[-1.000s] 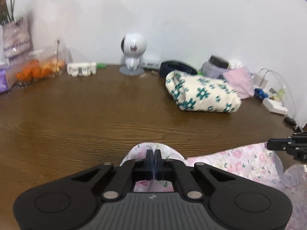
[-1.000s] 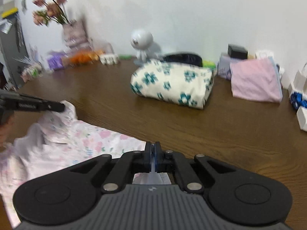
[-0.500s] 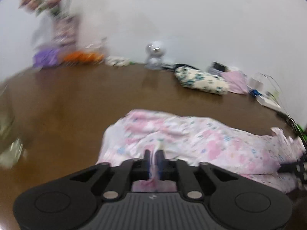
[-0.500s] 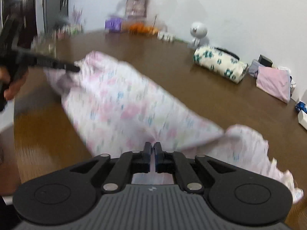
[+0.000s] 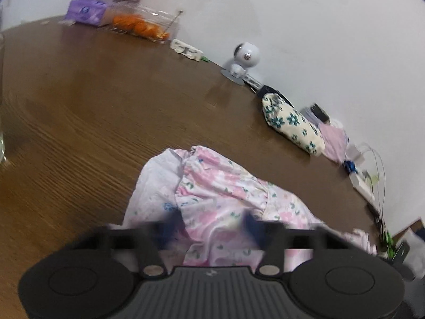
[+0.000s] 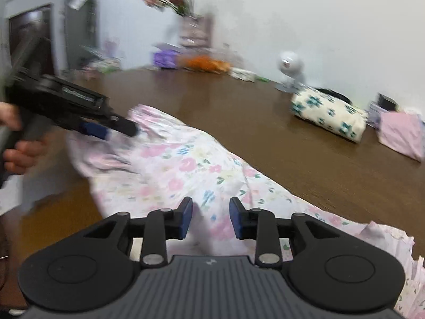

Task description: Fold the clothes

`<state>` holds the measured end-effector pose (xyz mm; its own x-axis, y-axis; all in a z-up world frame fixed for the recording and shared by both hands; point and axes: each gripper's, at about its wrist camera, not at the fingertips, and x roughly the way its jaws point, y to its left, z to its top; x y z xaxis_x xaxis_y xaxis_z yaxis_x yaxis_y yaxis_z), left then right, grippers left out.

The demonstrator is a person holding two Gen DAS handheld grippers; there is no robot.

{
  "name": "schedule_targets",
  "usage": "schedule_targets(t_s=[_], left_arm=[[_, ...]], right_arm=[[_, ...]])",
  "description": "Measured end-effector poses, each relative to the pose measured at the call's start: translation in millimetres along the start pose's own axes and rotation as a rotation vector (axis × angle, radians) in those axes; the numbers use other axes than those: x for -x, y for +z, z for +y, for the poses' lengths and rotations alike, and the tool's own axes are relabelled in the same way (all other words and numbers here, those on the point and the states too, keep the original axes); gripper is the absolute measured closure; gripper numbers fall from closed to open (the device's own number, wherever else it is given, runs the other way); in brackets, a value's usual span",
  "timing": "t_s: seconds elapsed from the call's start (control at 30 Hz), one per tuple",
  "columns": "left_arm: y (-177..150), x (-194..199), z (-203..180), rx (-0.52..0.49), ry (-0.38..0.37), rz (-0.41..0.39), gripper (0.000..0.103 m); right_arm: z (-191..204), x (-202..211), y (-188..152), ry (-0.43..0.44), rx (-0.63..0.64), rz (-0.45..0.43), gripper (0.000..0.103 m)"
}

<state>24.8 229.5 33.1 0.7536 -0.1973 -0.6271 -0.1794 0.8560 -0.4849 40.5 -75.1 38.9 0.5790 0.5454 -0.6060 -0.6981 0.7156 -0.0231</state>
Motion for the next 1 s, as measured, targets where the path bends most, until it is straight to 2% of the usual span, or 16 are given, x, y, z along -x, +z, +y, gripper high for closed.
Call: schedule_targets(t_s=[0.03, 0.07, 0.13, 0.2, 0.27, 0.3, 0.33, 0.37, 0.4, 0.47, 0.53, 0.6, 0.67, 0.73, 0.87, 1.0], left_arm=[[-2, 1, 1, 0.005, -0.020, 0.002, 0.100], [-5, 3, 3, 0.002, -0.030, -0.003, 0.100], [-15, 9, 3, -0.056, 0.008, -0.025, 0.100], [-23, 14, 0, -0.123, 0.049, -0.035, 0.091], [-26, 28, -10, -0.178, 0.147, -0.103, 0.077], [-26, 36, -17, -0.206, 0.181, -0.148, 0.075], [-24, 44, -26, -0.238, 0.181, -0.196, 0.070], [-22, 49, -35, -0.272, 0.170, -0.235, 0.061], [-19, 47, -43, -0.304, 0.141, -0.241, 0.058], [-14, 29, -59, -0.352, 0.098, -0.209, 0.058], [-12, 3, -70, -0.407, 0.090, -0.154, 0.058], [-17, -18, -72, -0.468, 0.142, -0.112, 0.061], [-25, -26, -66, -0.520, 0.217, -0.113, 0.061], [-27, -22, -52, -0.491, 0.209, -0.105, 0.060], [-31, -14, -41, -0.486, 0.222, -0.097, 0.060], [-33, -14, -37, -0.484, 0.232, -0.108, 0.059]], right_arm=[[1, 1, -4, 0.007, -0.015, 0.008, 0.077], [2, 1, -7, 0.014, -0.030, 0.015, 0.078], [4, 3, -15, 0.028, -0.059, 0.031, 0.078], [7, 8, -23, 0.034, -0.077, 0.031, 0.077], [7, 13, -22, 0.034, -0.088, 0.026, 0.073], [7, 15, -21, 0.033, -0.093, 0.024, 0.073], [7, 18, -21, 0.032, -0.100, 0.020, 0.073], [4, 19, -14, 0.017, -0.121, -0.010, 0.073], [1, 20, -8, 0.003, -0.141, -0.039, 0.072], [-6, 14, 5, -0.029, -0.185, -0.080, 0.068], [-11, -5, 11, -0.044, -0.212, -0.049, 0.069], [-11, -22, 11, -0.070, -0.217, 0.001, 0.069], [-9, -25, 3, -0.105, -0.202, 0.033, 0.070], [-10, -14, -7, -0.155, -0.174, 0.031, 0.069], [-22, 8, -16, -0.227, -0.227, 0.040, 0.066], [-11, 27, -20, -0.153, -0.186, -0.005, 0.066]])
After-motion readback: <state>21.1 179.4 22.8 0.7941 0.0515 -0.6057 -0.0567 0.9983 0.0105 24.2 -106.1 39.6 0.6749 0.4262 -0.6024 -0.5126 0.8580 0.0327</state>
